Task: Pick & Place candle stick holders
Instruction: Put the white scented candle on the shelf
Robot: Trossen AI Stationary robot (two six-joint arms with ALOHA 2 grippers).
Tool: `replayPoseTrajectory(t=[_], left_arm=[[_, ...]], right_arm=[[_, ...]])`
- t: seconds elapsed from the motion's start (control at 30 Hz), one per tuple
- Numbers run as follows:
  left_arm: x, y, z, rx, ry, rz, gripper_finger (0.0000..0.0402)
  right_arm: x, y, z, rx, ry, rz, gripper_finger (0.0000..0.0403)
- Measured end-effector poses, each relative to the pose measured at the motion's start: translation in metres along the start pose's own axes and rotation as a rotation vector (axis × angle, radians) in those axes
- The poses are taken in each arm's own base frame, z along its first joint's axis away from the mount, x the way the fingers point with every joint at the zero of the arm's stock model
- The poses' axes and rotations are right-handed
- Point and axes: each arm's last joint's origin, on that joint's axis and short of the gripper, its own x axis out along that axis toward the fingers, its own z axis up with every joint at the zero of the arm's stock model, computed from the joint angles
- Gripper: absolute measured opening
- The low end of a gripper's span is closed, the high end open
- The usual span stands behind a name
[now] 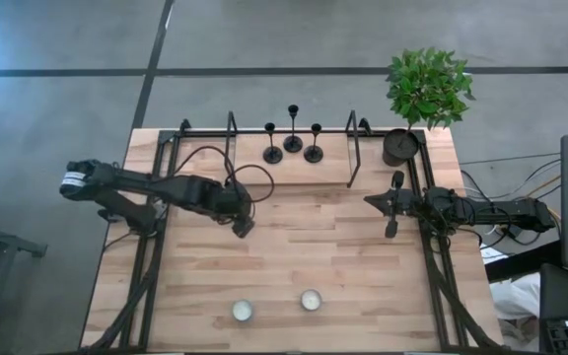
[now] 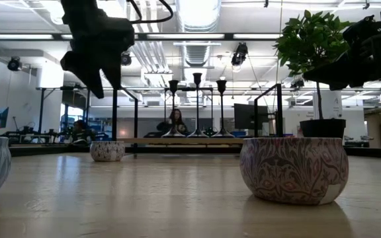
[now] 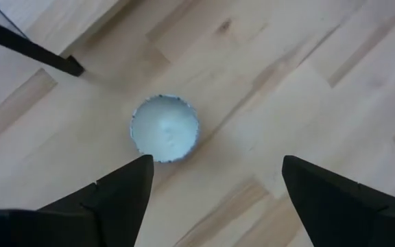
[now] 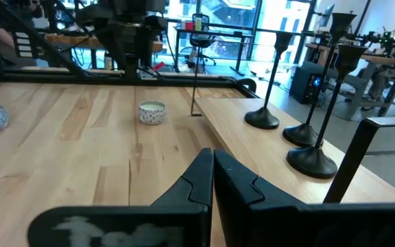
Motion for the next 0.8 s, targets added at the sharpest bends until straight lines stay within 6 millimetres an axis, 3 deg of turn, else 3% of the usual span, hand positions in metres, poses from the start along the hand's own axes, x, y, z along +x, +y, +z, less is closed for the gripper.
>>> replayPoseTrajectory(t=[0.23, 0.4, 0.8], left_arm=[[0.001, 0.001, 0.006, 0.019, -0.055, 0.014, 0.0326], [0.005, 0.011, 0.007, -0.072, 0.007, 0.065, 0.0337], [0.038, 0.008, 0.006, -0.068, 0.169, 0.134, 0.0371]], right_arm=[[0.0, 0.0, 0.0, 0.0, 0.0, 0.0, 0.0008], [0.0, 0.0, 0.0, 0.0, 0.0, 0.0, 0.0008], [0.0, 0.0, 0.0, 0.0, 0.0, 0.0, 0.0008]])
